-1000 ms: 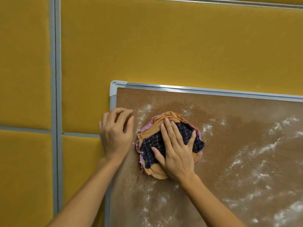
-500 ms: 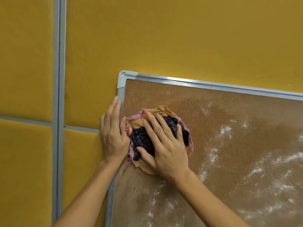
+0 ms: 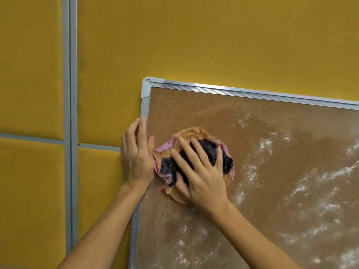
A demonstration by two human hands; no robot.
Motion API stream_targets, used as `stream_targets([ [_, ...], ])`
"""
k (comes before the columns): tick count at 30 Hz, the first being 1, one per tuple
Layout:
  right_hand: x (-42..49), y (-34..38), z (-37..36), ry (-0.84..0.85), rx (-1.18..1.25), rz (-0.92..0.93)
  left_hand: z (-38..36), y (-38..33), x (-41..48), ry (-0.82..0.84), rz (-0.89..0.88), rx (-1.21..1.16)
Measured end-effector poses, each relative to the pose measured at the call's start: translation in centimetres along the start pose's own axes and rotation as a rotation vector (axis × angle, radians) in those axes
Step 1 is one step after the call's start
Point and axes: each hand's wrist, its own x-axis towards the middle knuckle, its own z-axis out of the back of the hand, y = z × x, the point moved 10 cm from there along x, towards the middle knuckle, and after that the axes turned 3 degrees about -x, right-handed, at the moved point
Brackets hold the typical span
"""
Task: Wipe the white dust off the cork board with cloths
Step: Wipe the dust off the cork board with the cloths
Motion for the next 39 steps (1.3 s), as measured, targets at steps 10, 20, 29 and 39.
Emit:
stream_targets([
  [10,5.2,-3.4,1.5,-0.106,0.008,-0.232,-1.1,-0.6,-0.4,0.100,-0.078,0.013],
  [20,4.7,-4.1,1.8,-0.078,-0.022,-0.234,-1.6,0.0,-0.7,0.234,-0.111,-0.046],
  [29,-2.0,-1.5,0.5,0.013,-0.078,-0.146,-1.6,0.2,-0.8,0.246,-0.130,0.017],
  [39,0.2,-5.0,1.4,-0.089,-0.031,-0.314,-2.3,-1.9,-1.4,0.239,-0.099,0.244],
])
